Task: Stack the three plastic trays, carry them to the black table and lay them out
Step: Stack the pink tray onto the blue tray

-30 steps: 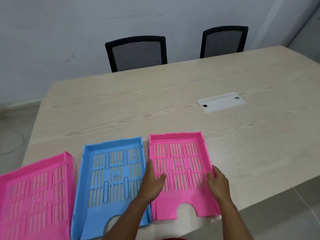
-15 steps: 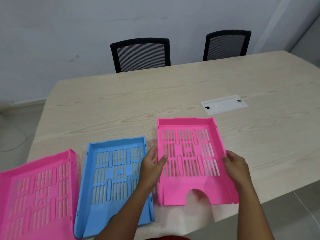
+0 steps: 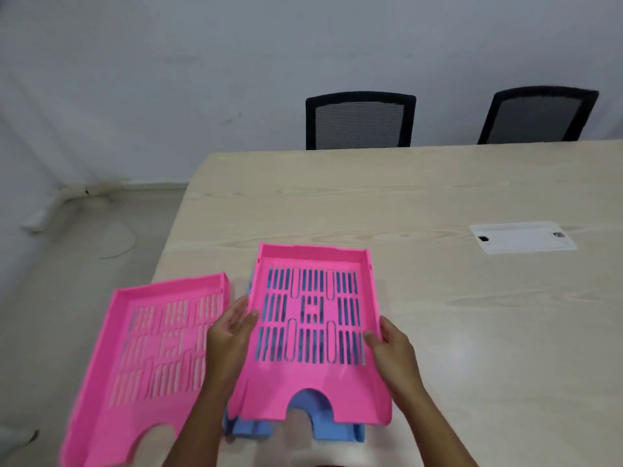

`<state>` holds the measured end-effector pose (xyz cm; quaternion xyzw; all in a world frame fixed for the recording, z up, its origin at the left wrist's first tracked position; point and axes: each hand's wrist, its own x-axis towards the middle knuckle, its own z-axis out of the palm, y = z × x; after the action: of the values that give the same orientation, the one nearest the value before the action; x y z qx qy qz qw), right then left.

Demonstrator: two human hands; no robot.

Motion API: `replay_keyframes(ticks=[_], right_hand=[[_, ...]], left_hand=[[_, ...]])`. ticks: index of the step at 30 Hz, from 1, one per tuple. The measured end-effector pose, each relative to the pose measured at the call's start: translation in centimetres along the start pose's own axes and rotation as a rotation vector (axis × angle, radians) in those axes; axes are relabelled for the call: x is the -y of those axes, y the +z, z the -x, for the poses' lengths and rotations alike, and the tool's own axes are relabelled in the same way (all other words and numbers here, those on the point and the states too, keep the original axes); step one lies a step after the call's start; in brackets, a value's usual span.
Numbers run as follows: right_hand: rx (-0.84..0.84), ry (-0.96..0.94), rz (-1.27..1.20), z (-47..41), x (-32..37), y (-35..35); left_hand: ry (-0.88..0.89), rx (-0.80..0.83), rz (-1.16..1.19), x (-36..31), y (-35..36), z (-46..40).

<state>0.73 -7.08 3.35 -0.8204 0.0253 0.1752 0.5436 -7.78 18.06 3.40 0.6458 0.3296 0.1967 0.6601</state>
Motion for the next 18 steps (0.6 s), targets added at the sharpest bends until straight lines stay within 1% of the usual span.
replay_keyframes(ticks=[3,6,12,18], right_hand=[[0.036,0.003,0.022,0.5,-0.4,2.1],[0.041,0.003,0.038,0.9,-1.0,3.2],[0.021,0.008,0.035,1.5,-1.1,4.0],[-0.032,-0.005,0.043,1.1,-1.1,2.9]], left_hand=[[-0.016,0.000,-0.048,0.8,-2.4,0.3],[-0.015,0.017,-0.086,1.2,-3.3,0.8],[-0.029,0.045,-0.124,1.4,-3.8,0.8],[-0.012,0.085,-0.183,1.7,-2.6,1.4]])
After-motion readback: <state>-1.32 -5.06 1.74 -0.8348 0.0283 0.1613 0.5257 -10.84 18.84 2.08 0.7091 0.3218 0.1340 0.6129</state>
